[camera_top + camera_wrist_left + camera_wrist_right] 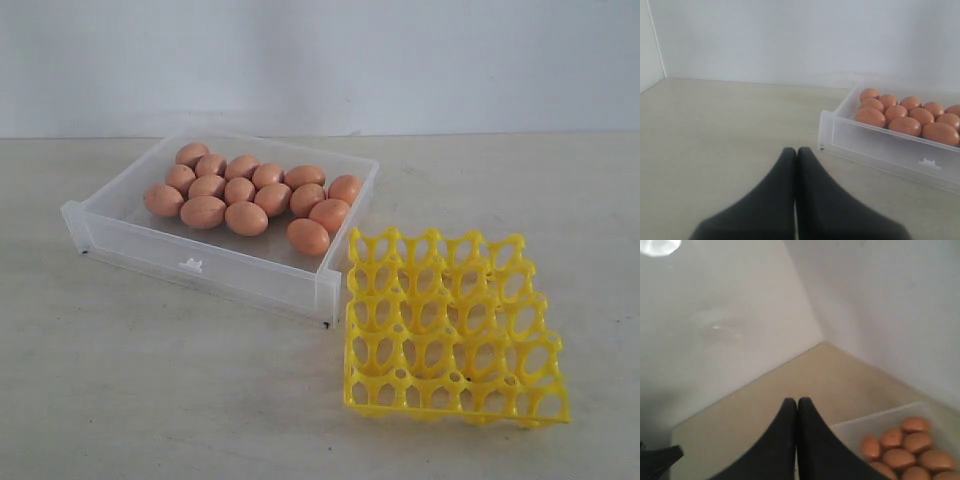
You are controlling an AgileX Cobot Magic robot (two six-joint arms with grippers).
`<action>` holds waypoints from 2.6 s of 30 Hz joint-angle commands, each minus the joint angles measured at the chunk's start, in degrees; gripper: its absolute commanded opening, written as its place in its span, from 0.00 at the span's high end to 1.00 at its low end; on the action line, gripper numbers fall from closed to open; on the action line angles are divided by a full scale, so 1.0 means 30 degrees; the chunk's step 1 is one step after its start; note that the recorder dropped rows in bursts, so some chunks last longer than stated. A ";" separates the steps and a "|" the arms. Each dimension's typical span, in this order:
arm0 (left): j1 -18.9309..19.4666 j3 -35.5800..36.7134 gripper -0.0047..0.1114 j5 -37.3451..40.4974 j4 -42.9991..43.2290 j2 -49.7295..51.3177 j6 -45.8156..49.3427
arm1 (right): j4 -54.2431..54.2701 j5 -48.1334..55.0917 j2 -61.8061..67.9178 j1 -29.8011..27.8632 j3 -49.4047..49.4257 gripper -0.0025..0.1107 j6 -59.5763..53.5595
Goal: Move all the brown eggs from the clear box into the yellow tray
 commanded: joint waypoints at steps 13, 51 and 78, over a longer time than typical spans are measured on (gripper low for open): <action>-0.0070 -0.0050 1.00 0.0001 -0.0103 -0.0056 0.0010 | 0.1012 3.4019 0.4625 1.7595 -0.0509 0.98 -2.4683; -0.0105 -0.0050 1.00 0.0001 -0.0103 -0.0056 0.0010 | 3.1209 3.8642 1.4281 0.9635 -0.7762 0.55 -4.1556; -0.0105 -0.0050 1.00 0.0001 -0.0103 -0.0056 0.0010 | 3.1738 3.9520 1.2377 0.9677 -0.7762 0.98 -4.1995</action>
